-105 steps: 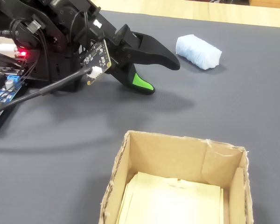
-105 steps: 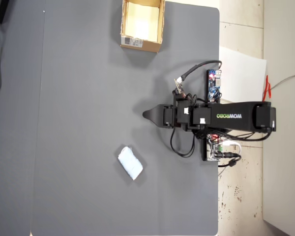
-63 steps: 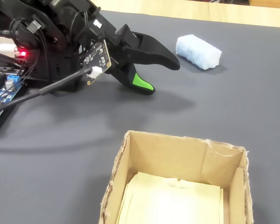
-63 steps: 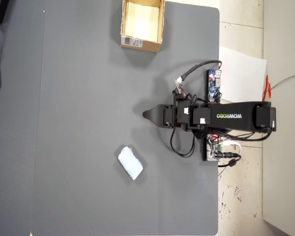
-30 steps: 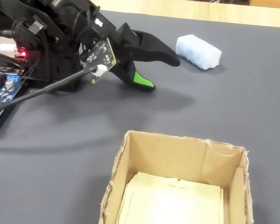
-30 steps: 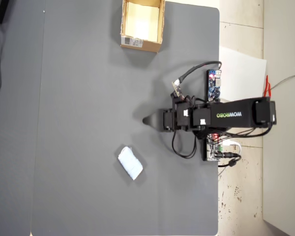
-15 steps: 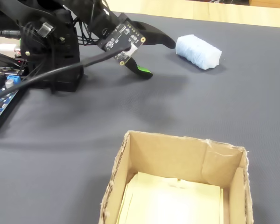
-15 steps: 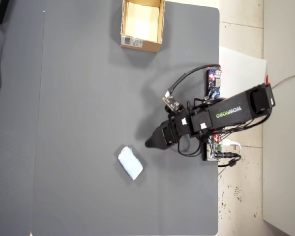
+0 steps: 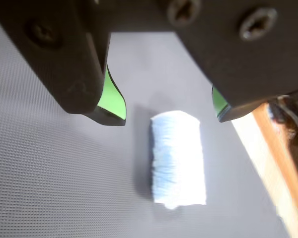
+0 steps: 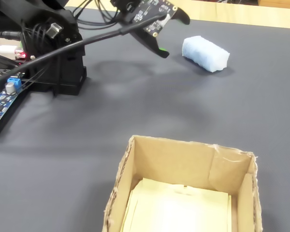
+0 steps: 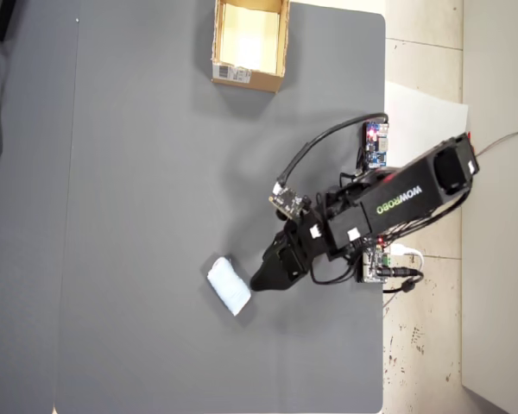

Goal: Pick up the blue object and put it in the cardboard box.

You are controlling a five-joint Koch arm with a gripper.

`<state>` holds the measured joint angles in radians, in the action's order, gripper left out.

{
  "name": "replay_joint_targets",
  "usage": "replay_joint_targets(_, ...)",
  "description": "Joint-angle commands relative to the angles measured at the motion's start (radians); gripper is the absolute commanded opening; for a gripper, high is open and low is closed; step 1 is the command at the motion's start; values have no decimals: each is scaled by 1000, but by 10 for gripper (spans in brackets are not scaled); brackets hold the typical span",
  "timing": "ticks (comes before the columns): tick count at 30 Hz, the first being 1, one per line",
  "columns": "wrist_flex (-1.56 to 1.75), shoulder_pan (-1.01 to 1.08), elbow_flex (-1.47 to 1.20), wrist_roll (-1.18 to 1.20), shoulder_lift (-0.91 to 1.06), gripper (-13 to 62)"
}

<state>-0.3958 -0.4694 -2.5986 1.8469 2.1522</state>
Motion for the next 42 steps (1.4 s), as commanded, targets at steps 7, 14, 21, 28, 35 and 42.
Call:
replay_joint_targets(7,-215,-12,403,81,-238,337)
replay_joint_targets(14,-321,-14,580,71,-486,337)
replay_joint_targets(21,-318,-35,606,71,-603,337)
replay_joint_targets(28,-290,-60,607,66,-683,335)
replay_joint_targets(35,-259,-66,598,18,-712,218)
replay_joint_targets(42,-207,-64,588,-52,-663,140)
